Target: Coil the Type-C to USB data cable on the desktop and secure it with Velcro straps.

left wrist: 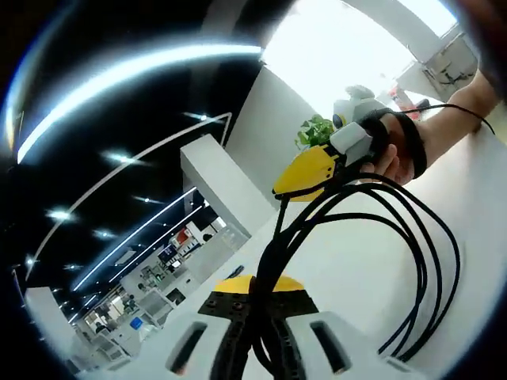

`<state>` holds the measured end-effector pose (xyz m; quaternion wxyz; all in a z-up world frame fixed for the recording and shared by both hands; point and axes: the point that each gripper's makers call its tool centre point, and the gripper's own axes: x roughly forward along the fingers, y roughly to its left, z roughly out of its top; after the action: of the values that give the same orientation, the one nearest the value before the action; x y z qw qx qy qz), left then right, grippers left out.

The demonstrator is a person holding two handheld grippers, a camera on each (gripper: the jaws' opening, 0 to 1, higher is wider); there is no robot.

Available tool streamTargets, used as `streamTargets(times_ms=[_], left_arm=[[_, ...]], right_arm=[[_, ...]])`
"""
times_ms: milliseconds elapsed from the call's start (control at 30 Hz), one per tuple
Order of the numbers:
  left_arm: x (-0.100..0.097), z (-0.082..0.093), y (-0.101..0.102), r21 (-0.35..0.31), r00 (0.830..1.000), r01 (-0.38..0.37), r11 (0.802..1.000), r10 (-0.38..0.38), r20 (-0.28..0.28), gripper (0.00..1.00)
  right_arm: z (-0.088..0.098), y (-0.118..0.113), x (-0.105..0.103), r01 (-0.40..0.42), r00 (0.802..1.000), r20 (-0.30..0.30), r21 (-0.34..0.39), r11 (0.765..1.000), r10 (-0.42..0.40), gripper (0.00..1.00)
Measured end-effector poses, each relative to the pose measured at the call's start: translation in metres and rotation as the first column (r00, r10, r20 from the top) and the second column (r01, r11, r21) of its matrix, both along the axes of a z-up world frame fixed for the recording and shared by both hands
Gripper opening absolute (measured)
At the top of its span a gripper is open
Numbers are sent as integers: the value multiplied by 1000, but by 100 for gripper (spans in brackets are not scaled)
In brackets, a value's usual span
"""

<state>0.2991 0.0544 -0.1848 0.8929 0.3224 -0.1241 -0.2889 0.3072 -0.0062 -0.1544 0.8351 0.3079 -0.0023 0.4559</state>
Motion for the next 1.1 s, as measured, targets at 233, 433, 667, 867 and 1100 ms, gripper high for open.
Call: streamTargets(times_ms=[233, 433, 667, 867, 1100], left_arm=[[-4, 0, -5, 9, 1000, 14, 1000, -15, 21, 4], [-5, 0, -5, 8, 999, 13, 1000, -14, 31, 4], [-7, -1, -8, -4, 999, 28, 1000, -28, 31, 5], [-3, -2, -4, 28, 998, -8, 1000, 7, 57, 5], [4, -5, 4, 45, 997, -46, 998, 43, 66, 6]], right_arm=[[4, -5, 3, 10, 1000, 5, 15, 1000, -10, 3], [5, -5, 2, 3, 1000, -3, 33, 999, -3, 3], [9, -6, 2, 2, 1000, 3, 43, 999, -3, 3], [10, 1, -6, -36, 999, 12, 49, 998, 36, 3], [8, 12, -16, -87, 996, 7, 50, 995, 86, 3]])
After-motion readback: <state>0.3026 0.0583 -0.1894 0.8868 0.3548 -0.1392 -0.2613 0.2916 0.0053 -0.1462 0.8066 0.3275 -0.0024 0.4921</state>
